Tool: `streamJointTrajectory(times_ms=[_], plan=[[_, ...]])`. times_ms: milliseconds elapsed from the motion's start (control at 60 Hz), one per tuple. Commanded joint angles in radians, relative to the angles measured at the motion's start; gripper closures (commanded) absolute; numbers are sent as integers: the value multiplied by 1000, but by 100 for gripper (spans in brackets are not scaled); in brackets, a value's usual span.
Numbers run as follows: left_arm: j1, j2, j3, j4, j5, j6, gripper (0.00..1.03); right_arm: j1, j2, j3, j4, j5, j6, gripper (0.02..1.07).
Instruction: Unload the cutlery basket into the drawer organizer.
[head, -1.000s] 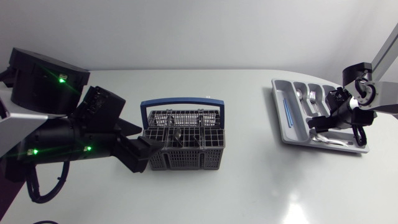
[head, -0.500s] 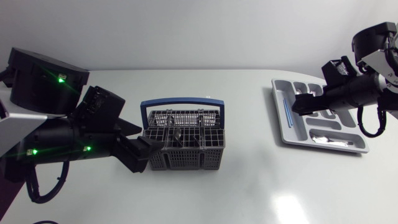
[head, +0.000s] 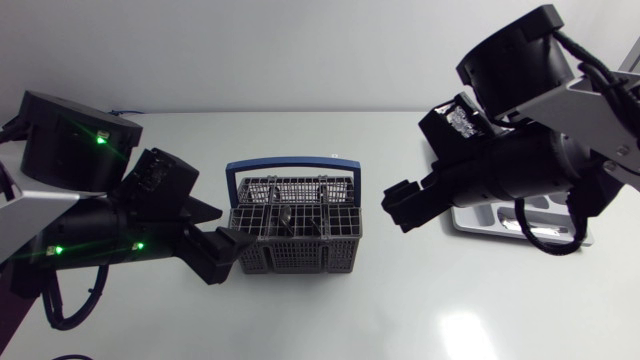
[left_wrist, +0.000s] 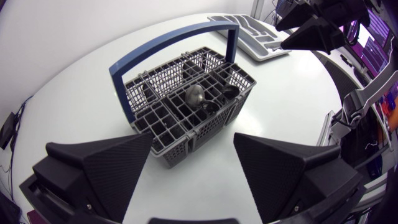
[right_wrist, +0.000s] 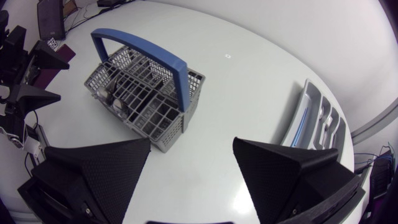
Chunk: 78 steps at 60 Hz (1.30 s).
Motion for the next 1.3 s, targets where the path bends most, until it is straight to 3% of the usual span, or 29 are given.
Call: streamJointTrajectory(times_ms=[0, 233, 350, 500, 817, 1033, 1133, 1283], plan=[[16, -13, -37, -8, 3, 44, 12, 47, 31, 36, -12, 15, 45, 14], [26, -42, -76, -2, 11, 113, 12, 156, 109, 74, -12, 64, 56, 17], [32, -44, -88, 4, 11, 135, 12, 185, 146, 97, -11, 67, 55, 25], [39, -39, -137, 92, 14, 152, 12, 235, 209, 121, -8, 95, 55, 26], [49, -21, -175, 185, 31, 159, 12, 290, 335, 190, 5, 127, 50, 48], [51, -5, -211, 240, 40, 165, 12, 325, 424, 232, 12, 181, 42, 48], [63, -4, -218, 256, 52, 167, 12, 336, 467, 249, 20, 216, 38, 56], [71, -8, -243, 280, 55, 182, 12, 345, 519, 266, 40, 273, 26, 58]])
